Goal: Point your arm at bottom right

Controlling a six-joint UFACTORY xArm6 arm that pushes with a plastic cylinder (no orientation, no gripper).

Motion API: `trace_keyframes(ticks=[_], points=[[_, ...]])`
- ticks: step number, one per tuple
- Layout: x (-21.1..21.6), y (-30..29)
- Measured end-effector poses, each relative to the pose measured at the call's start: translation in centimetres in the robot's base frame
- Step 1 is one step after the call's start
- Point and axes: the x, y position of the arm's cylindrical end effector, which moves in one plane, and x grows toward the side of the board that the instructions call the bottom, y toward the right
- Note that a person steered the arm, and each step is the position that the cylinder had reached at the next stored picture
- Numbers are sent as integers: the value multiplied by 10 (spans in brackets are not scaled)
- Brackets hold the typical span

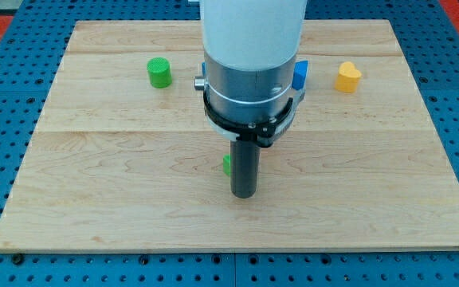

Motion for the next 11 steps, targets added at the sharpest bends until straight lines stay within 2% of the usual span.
trace_keyframes(ticks=[1, 2, 3, 4, 9, 11], points=[[38, 28], [53, 47], [53, 56], [56, 92], [62, 107], [79, 236]])
